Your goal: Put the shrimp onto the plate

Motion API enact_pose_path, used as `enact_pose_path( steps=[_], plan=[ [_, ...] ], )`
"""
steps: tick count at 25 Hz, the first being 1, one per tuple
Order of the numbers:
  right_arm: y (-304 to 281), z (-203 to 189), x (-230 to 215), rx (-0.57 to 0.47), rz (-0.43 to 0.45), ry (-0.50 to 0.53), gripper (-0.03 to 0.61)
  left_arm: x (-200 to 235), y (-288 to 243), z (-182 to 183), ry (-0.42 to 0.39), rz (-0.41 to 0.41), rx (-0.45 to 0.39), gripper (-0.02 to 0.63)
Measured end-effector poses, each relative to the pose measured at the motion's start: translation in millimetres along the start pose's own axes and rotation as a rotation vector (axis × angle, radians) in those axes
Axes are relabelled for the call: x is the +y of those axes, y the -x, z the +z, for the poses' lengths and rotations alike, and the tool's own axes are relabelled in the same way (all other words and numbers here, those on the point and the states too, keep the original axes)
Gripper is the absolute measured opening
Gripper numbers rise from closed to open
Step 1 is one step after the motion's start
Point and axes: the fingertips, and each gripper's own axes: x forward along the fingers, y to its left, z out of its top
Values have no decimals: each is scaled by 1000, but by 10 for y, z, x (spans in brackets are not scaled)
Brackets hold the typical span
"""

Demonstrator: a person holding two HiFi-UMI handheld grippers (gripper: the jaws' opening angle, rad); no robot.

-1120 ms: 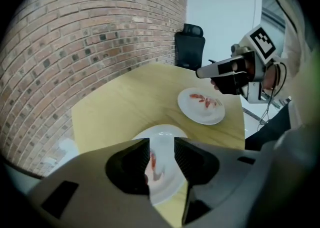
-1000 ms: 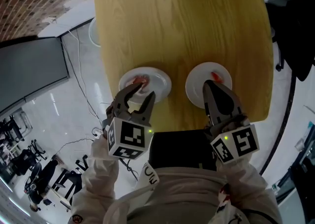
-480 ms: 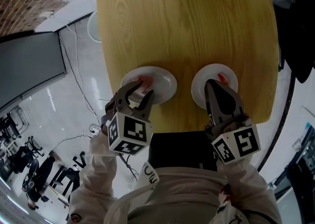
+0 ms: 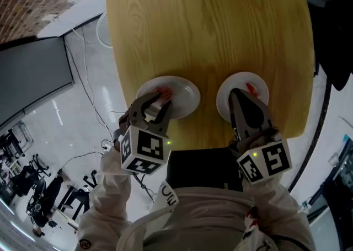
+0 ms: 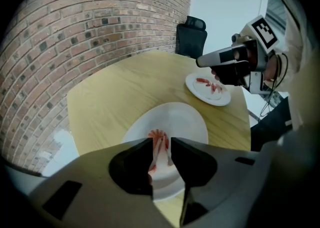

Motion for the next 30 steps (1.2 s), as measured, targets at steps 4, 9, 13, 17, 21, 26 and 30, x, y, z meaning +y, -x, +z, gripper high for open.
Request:
enact_pose_path(
  steps=[4,9,13,17,21,26,30],
  plan=[
    [-51,22,11,2,4,1,25,-5,16,22,-6,-12,1,112],
    [-122,-9,48,11,9,-1,25,-10,-21,-57,4,-26,12,109],
    [-208,-4,61,18,8,-1,25,87,-30,-77,16,-29,11,106],
    [-209,-2,56,20,7,-3,25,102,-21,-75,29,-30,10,91],
    [-178,-40,26,19,6,-10,25,56,-38,-100,32,-27,17,71],
    [-116,-61,3,19,2,-17,25,-3,-11,-91,38,-31,12,66],
    [-87,-54,-6,15,5,-19,25,-25,-2,-67,42,-27,9,66]
  ],
)
